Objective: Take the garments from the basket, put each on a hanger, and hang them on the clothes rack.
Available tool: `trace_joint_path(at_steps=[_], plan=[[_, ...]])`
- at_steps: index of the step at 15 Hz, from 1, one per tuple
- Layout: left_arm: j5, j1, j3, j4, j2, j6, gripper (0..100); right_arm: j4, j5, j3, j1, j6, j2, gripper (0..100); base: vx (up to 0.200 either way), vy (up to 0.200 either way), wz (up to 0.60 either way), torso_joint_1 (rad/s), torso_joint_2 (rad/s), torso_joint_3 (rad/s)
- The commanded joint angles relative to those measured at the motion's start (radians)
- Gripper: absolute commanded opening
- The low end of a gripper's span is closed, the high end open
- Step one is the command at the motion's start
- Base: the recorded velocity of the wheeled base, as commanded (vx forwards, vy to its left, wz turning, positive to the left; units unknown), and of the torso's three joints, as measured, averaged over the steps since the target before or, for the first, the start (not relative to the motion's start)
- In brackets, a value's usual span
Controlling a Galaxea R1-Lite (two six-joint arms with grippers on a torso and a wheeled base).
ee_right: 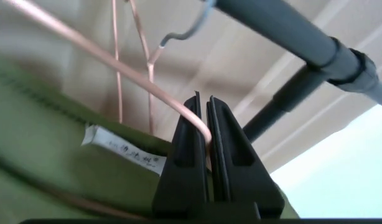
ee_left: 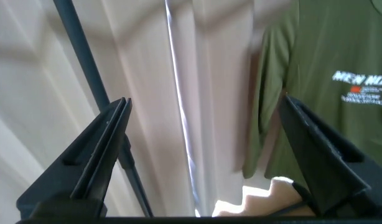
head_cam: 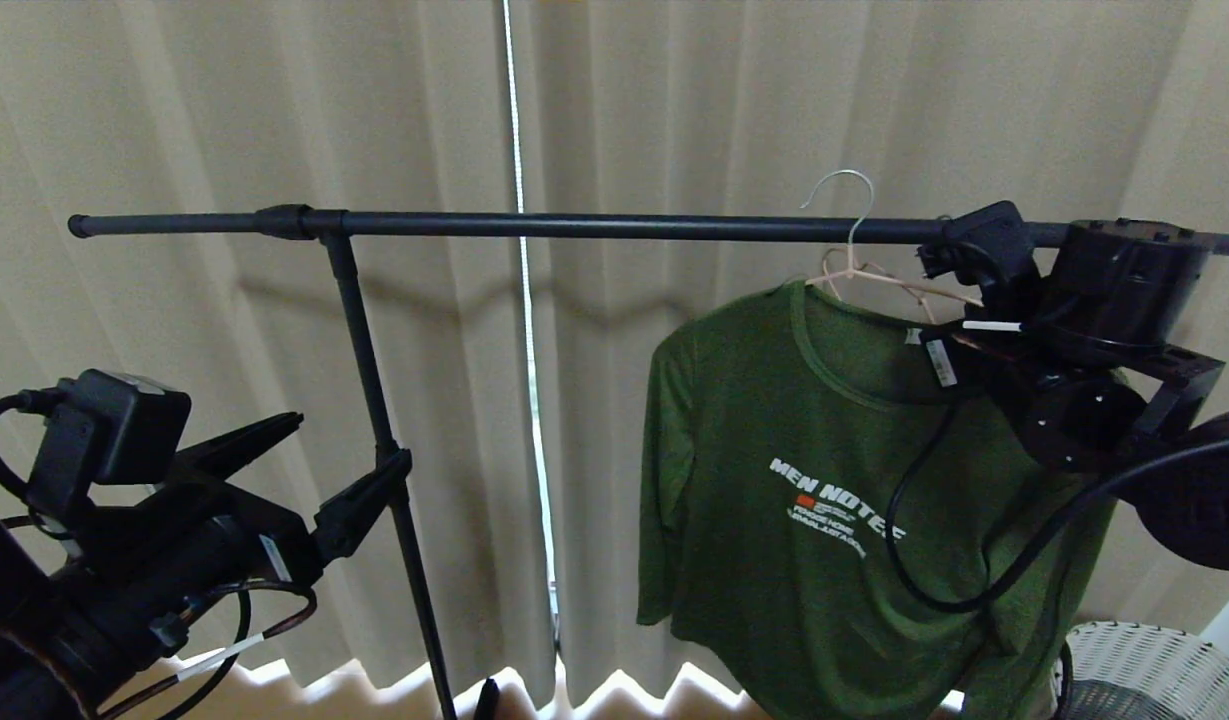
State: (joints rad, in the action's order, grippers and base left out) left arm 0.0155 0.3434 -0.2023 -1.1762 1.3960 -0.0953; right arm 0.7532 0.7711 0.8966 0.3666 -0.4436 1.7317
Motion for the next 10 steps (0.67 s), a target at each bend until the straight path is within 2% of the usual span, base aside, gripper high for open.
trace_joint_path(at_steps=[1,10], plan=[[0.000,0.000,0.000,0.000,0.001,0.000,100,0.002,0.008,0.018,0.000,-0.014,0.055,0,0.000,0.000,0.00,0.000,0.00,0.000],[0.000,0.000,0.000,0.000,0.021,0.000,100,0.005,0.014,0.022,0.003,-0.017,0.074,0,0.000,0.000,0.00,0.000,0.00,0.000]])
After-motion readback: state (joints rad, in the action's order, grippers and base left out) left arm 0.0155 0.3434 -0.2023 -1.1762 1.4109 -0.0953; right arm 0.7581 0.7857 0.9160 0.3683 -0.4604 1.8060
